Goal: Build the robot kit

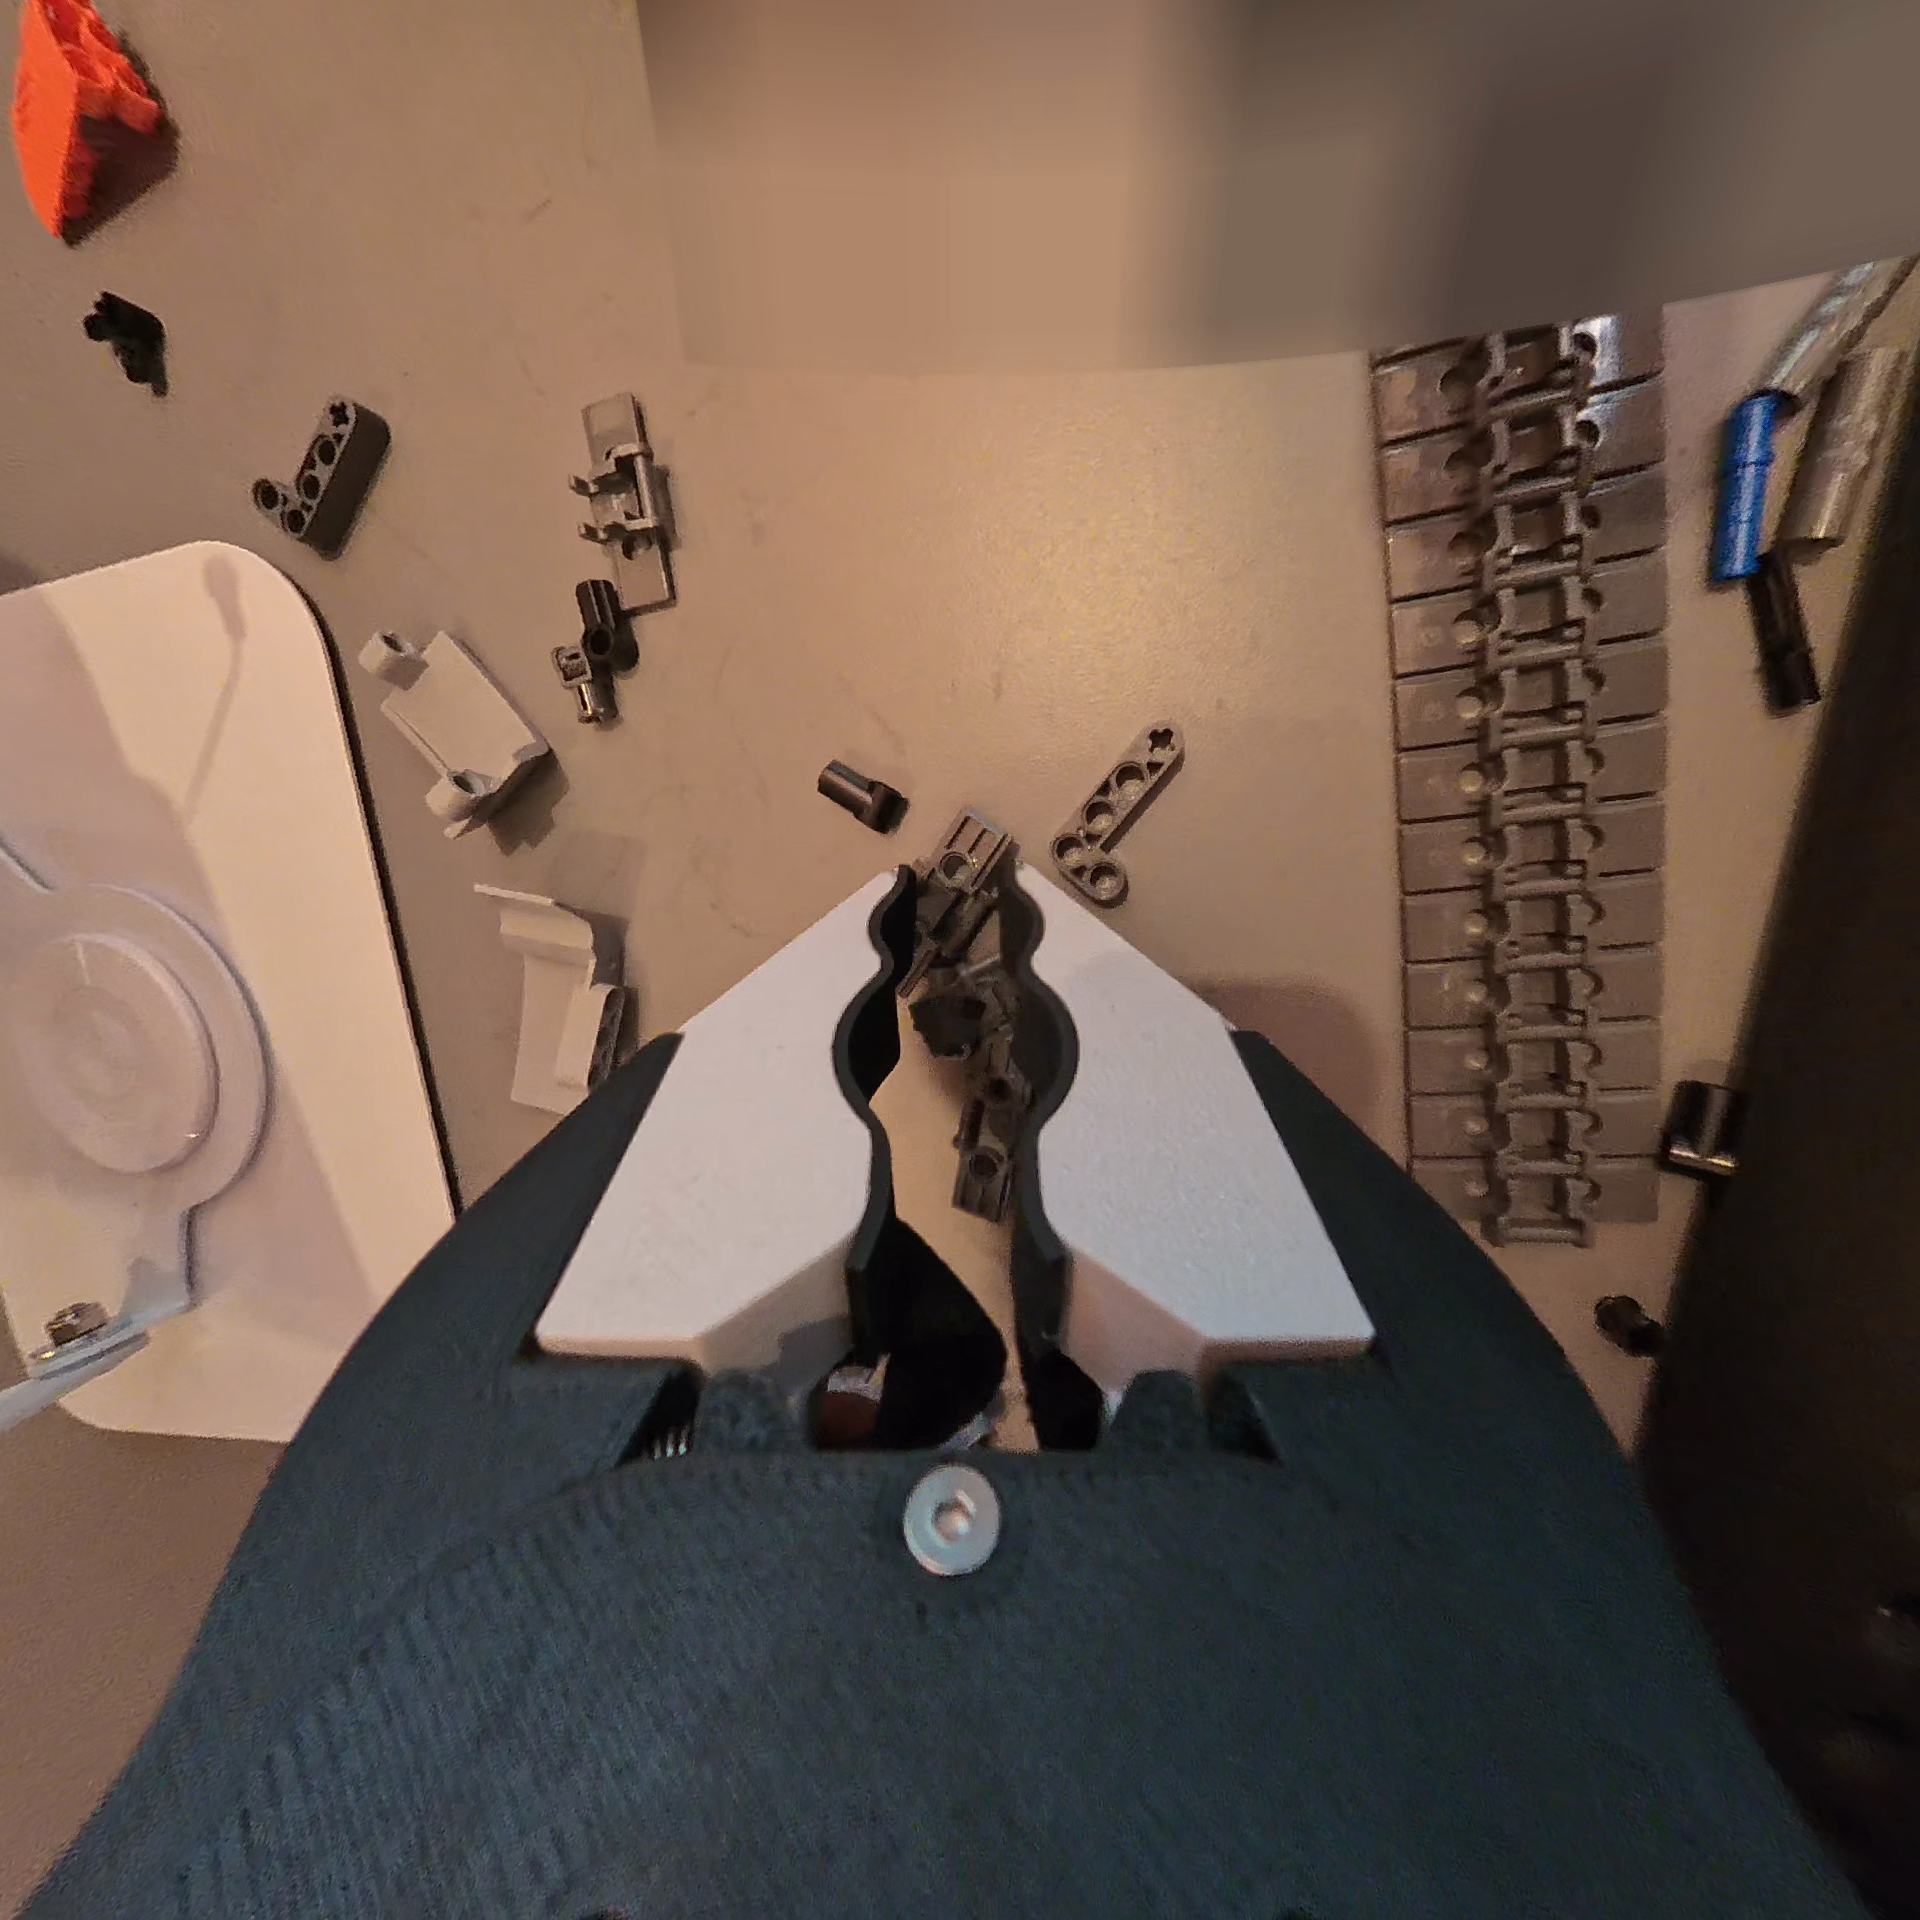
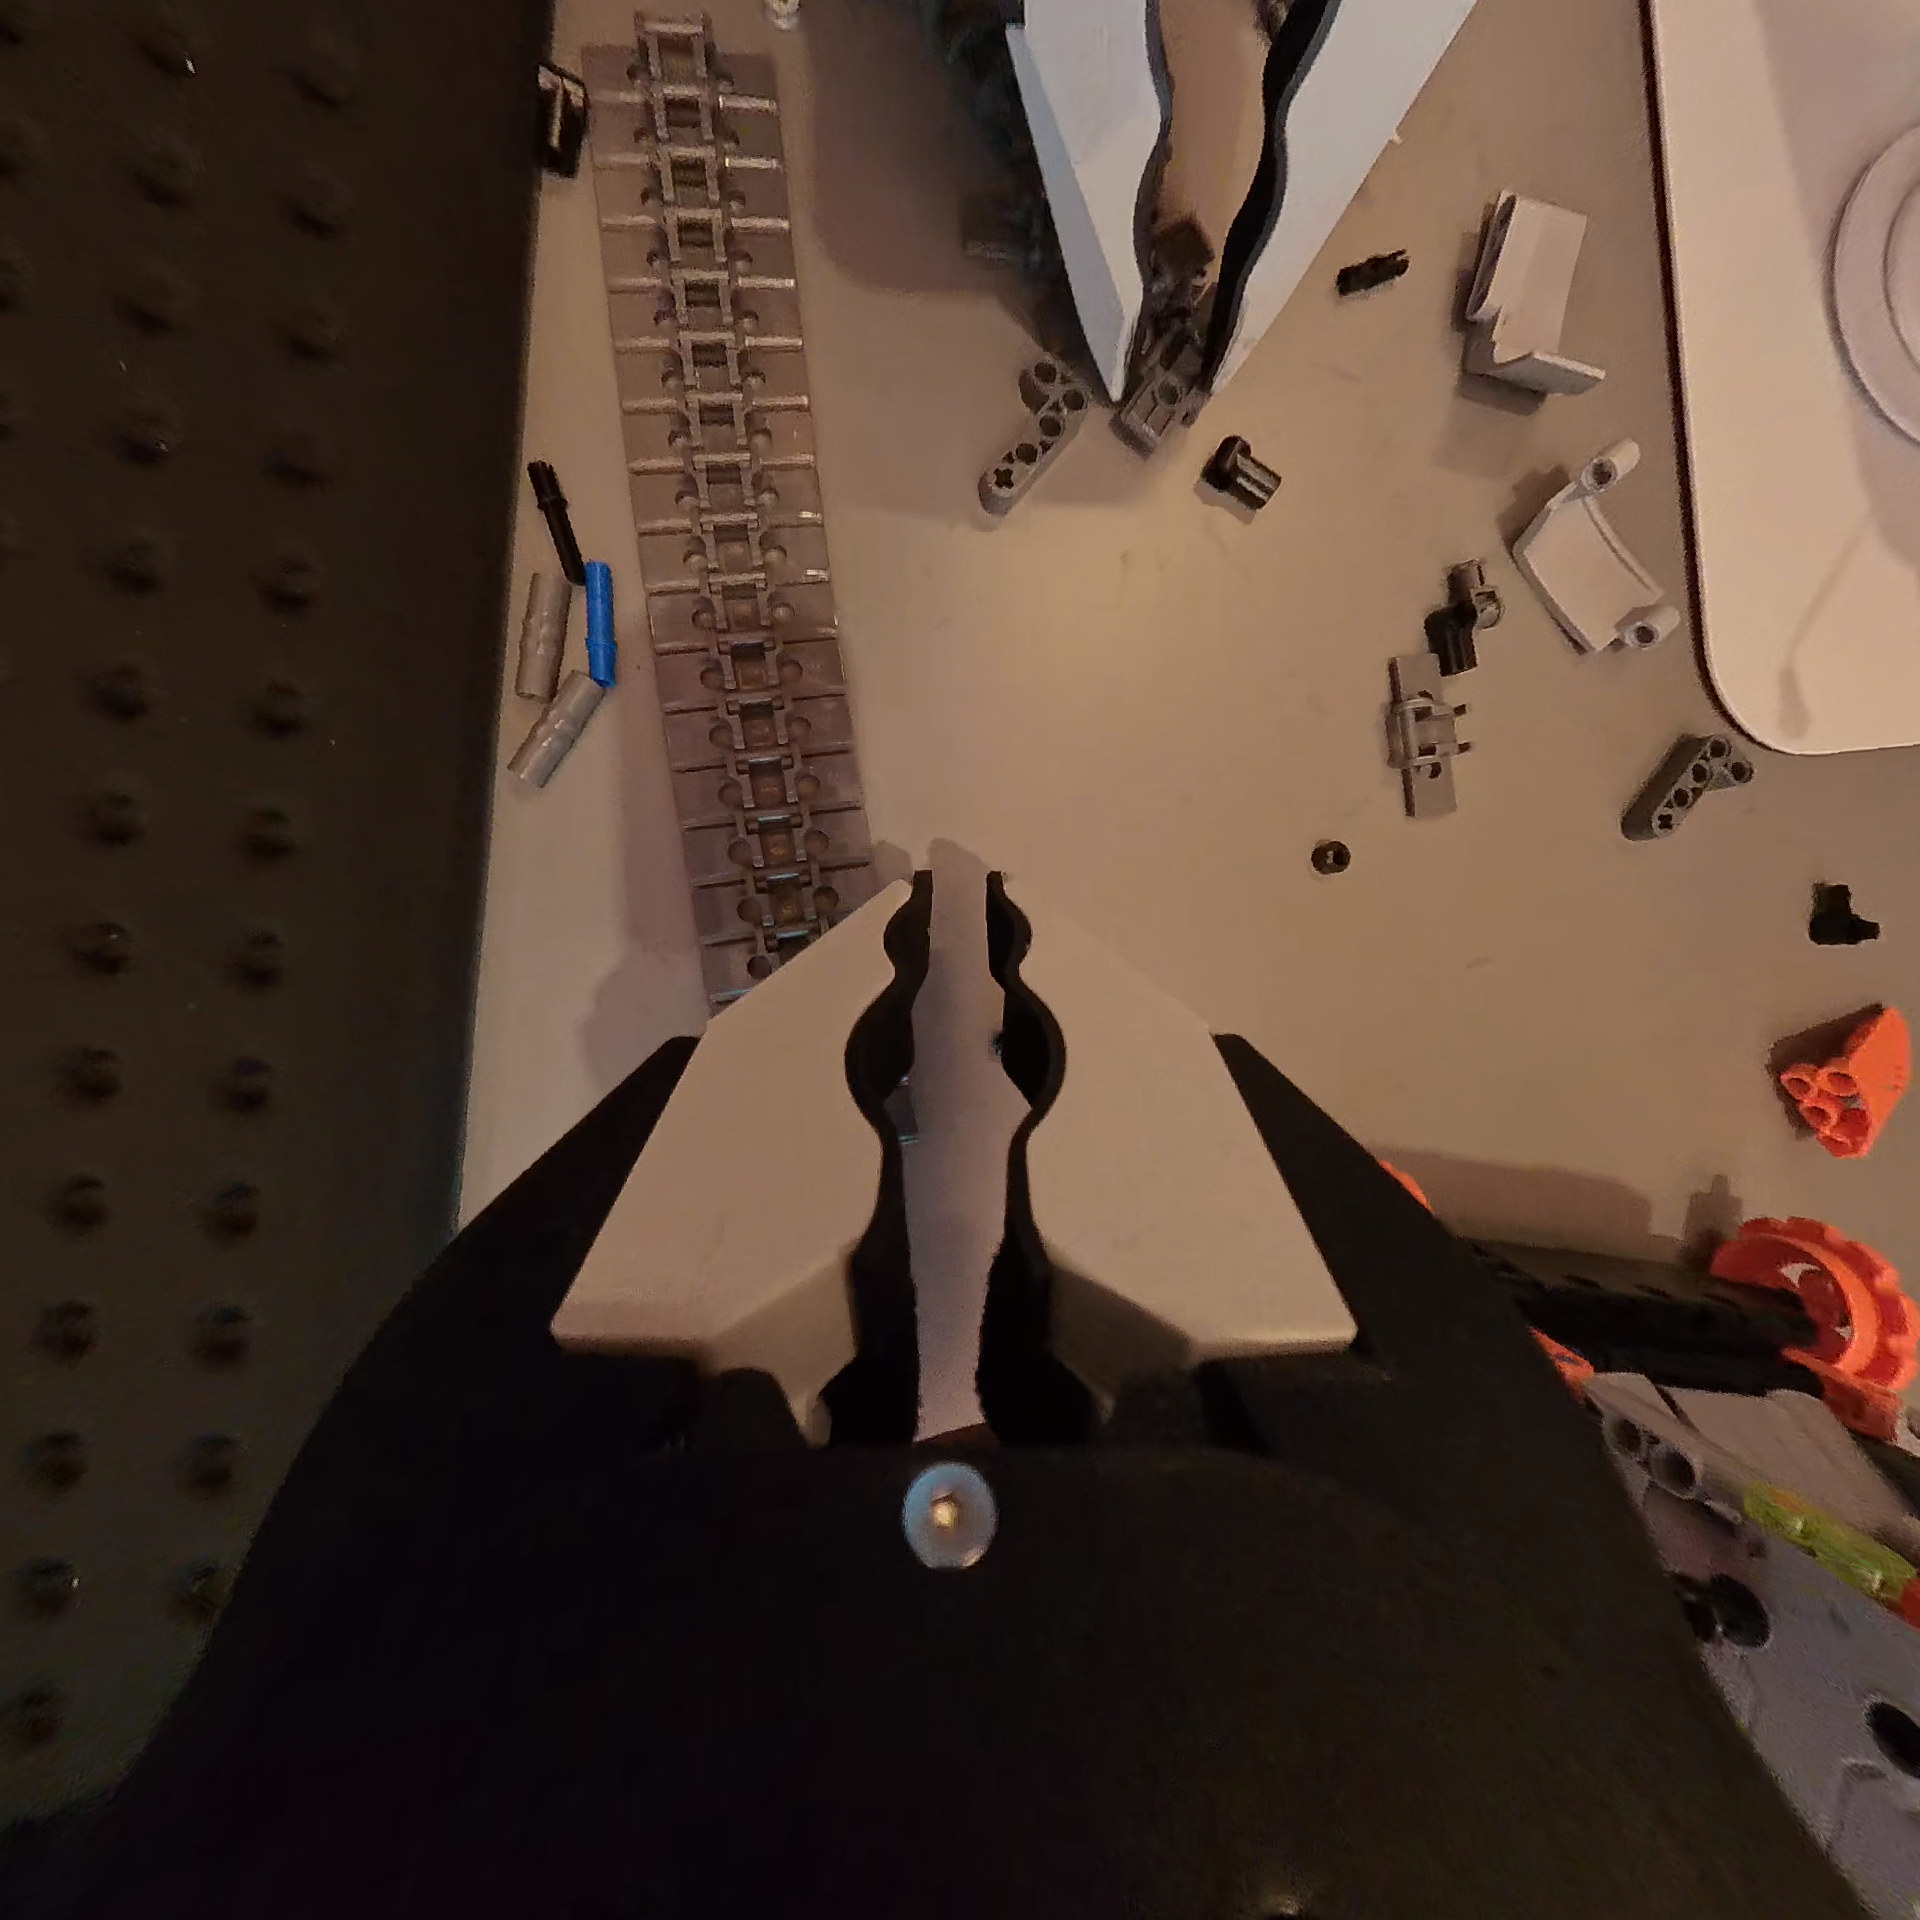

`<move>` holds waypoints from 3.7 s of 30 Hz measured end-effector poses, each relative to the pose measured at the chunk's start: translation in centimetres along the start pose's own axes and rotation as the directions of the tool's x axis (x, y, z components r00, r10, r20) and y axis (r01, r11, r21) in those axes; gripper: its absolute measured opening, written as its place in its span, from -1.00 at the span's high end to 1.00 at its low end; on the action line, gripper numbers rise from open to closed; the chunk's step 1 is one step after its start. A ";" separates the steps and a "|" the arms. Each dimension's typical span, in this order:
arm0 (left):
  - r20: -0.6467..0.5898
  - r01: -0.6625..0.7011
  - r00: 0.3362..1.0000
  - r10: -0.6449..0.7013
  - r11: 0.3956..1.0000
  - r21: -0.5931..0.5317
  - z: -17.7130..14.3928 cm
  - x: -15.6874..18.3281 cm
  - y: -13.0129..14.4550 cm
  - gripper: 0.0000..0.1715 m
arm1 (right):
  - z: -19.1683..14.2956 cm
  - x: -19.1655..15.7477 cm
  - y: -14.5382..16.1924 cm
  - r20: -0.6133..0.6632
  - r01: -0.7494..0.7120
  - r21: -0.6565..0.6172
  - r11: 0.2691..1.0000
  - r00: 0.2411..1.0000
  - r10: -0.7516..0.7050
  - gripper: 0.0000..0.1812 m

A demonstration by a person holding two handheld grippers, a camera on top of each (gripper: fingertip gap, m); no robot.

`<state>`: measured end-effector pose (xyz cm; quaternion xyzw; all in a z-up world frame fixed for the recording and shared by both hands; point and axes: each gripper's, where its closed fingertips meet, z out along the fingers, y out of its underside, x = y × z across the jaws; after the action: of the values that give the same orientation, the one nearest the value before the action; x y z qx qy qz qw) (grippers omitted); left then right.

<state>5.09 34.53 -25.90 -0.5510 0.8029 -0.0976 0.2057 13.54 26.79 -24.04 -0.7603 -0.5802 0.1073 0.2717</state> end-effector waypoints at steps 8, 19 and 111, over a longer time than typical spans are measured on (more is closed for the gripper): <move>0.016 -0.030 0.999 0.029 0.999 0.041 0.1 -0.2 -0.9 0.99 | -0.3 0.6 -1.1 -0.028 -0.002 0.067 0.998 1.000 0.004 0.91; 0.016 -0.040 0.999 0.040 0.999 -0.001 0.2 0.1 -0.3 0.76 | -1.1 0.6 -1.0 -0.048 0.000 0.104 0.995 0.999 0.005 0.91; -0.200 -0.157 0.950 0.241 0.919 0.361 1.8 8.7 -10.2 0.74 | -2.9 -2.2 6.1 0.051 0.021 -0.084 0.996 0.999 -0.016 0.72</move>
<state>11.82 22.79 -25.50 -0.4062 0.8448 -0.2794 0.2078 19.35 22.76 -25.24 -0.7627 -0.5978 0.0991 0.2258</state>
